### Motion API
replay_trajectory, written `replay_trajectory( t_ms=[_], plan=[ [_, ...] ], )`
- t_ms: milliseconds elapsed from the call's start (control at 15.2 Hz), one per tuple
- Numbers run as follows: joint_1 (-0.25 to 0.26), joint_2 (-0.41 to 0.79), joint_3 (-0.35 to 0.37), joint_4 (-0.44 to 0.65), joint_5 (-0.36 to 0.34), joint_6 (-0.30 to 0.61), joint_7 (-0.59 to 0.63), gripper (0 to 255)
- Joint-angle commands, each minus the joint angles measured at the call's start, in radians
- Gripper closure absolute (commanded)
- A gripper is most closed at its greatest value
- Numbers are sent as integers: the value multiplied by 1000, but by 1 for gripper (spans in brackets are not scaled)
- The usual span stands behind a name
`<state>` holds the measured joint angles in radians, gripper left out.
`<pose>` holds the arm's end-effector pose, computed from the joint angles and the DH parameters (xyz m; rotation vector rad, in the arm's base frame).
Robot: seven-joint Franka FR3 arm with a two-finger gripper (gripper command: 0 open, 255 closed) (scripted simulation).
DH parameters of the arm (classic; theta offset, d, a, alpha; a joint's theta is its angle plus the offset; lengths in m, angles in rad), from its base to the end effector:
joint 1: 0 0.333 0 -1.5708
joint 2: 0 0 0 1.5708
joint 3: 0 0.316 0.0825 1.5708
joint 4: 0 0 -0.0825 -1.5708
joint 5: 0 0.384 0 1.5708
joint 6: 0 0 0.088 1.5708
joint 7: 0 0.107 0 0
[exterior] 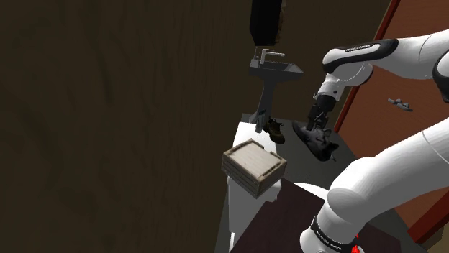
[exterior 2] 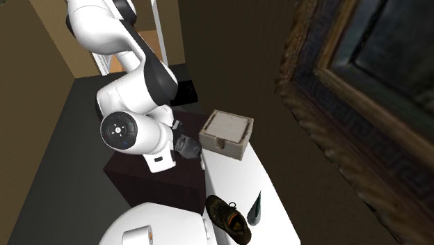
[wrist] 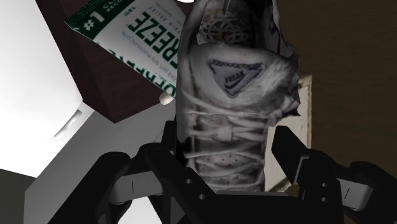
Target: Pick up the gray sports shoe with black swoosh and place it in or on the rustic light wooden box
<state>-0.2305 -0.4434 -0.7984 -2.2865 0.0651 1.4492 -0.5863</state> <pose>0.1931 -0.3386 0.4474 -2.4809 0.3970 0.1355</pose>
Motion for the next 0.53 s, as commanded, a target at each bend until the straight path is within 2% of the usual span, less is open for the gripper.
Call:
replay_trajectory(
  t_ms=[0, 462],
  plan=[
    [1, -6, 9, 24, 5, -27, 12, 255],
    [3, -23, 31, 103, 15, -115, 46, 255]
  ],
)
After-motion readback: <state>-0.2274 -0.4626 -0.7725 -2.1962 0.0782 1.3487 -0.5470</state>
